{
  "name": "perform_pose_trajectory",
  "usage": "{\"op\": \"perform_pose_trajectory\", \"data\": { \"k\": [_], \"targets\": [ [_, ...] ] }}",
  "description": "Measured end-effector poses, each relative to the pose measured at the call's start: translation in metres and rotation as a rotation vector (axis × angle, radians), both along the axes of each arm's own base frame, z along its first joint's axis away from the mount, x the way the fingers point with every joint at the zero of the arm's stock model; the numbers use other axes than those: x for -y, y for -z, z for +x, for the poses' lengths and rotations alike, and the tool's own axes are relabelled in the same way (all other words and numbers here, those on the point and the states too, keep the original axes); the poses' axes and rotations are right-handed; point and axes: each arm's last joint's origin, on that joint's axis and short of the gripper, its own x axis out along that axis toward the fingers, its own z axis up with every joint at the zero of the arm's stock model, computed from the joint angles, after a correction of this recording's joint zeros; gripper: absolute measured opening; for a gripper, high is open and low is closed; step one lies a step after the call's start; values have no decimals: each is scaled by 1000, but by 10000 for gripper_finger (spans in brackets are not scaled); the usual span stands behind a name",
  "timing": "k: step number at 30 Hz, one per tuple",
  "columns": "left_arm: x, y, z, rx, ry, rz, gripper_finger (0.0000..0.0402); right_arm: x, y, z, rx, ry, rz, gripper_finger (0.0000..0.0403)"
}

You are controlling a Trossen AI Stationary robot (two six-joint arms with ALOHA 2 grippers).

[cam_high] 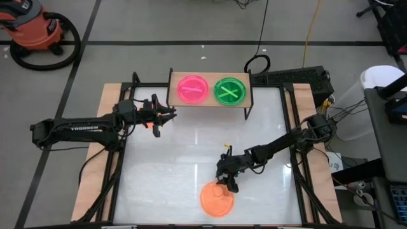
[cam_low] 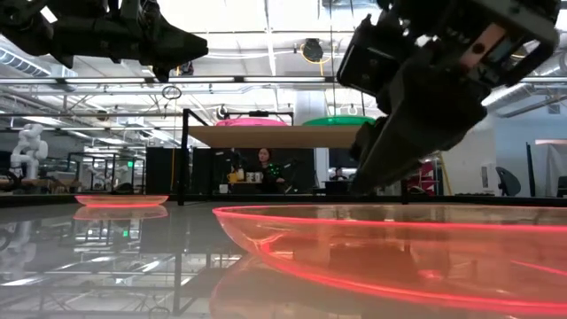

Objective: Place and stack plates onto a shelf
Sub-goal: Stack the bottom orange plate on top of the pink plate on the shelf

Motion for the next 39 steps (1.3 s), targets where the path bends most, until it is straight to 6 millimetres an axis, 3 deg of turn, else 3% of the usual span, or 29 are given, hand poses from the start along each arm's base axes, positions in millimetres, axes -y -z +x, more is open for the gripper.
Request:
{"op": "perform_pose_trajectory", "data": {
  "k": [11,33,39],
  "targets": [
    [0,0,0,0,0,-2,104,-1,9,-9,-48,58,-11,135],
    [0,0,0,1,3,-7,104,-1,14,-15,-80,1,3,6],
    [1,0,0,0,7,-2,104,6,9,-13,-42,-16,-36,1]
  ]
}}
